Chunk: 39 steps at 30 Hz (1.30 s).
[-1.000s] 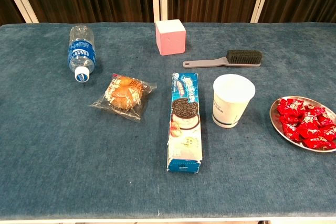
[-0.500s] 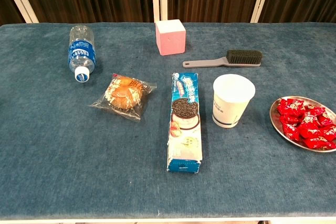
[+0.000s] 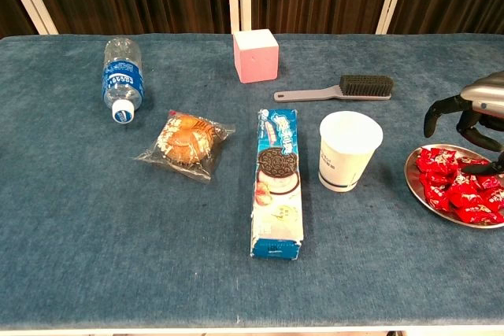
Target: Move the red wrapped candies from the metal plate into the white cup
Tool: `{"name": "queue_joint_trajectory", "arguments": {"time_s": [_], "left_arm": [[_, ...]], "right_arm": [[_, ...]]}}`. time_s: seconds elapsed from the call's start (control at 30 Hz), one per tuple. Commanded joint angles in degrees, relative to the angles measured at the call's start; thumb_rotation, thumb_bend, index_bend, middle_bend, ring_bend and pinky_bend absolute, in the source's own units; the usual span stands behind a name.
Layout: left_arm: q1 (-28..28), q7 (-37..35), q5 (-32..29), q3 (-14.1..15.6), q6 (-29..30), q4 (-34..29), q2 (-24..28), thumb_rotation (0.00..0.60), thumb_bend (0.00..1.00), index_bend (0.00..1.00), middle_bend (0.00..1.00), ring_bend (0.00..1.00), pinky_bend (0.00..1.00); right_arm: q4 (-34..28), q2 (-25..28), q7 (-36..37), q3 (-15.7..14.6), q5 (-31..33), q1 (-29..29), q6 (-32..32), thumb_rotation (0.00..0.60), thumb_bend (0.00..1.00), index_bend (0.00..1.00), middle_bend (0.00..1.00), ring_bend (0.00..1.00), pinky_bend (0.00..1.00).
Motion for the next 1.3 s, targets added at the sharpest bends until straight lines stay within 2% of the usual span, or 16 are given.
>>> {"name": "queue_joint_trajectory", "arguments": {"time_s": [0.03, 0.37, 0.53, 0.67, 1.0, 1.1, 1.3], "left_arm": [[0.04, -0.02, -0.17, -0.01, -0.12, 0.06, -0.03, 0.600, 0.02, 0.12, 0.09, 0.00, 0.00], [0.14, 0.08, -0.55, -0.18, -0.19, 0.11, 0.05, 0.600, 0.02, 0.12, 0.07, 0.00, 0.00], [0.31, -0.02, -0.71, -0.13, -0.18, 0.23, 0.04, 0.600, 0.02, 0.12, 0.07, 0.00, 0.00], [0.47, -0.13, -0.63, -0.13, 0.09, 0.29, 0.04, 0.600, 0.02, 0.12, 0.06, 0.00, 0.00], [0.70, -0.47, -0.39, -0.26, 0.63, 0.31, 0.20, 0.600, 0.02, 0.12, 0.06, 0.00, 0.00], [0.77, -0.53, -0.33, -0.23, 0.70, 0.38, 0.14, 0.600, 0.02, 0.12, 0.06, 0.00, 0.00], [0.93, -0.86, -0.56, -0.26, 0.69, 0.86, -0.02, 0.600, 0.02, 0.12, 0.06, 0.00, 0.00]], "right_arm": [[0.95, -0.79, -0.51, 0.08, 1.34, 1.06, -1.34, 0.600, 0.45, 0.41, 0.84, 0.97, 1.00], [2.44, -1.97, 0.28, -0.81, 2.95, 3.18, -3.46, 0.600, 0.52, 0.46, 0.84, 0.97, 1.00], [3.45, -2.46, 0.70, -1.22, 3.21, 3.63, -3.39, 0.600, 0.61, 0.57, 0.85, 0.98, 1.00], [3.09, -1.92, 1.31, -1.25, 2.76, 3.56, -1.92, 0.600, 0.63, 0.63, 0.85, 0.98, 1.00], [-7.25, 5.50, 4.97, 1.59, -2.72, 3.05, 6.82, 0.600, 0.63, 0.64, 0.85, 0.98, 1.00], [-8.93, 5.21, 6.18, 2.44, -3.96, 4.44, 6.63, 0.600, 0.63, 0.62, 0.85, 0.98, 1.00], [-8.29, 0.88, 4.27, 2.46, -4.30, 7.47, 3.89, 0.600, 0.63, 0.57, 0.85, 0.98, 1.00]]}}
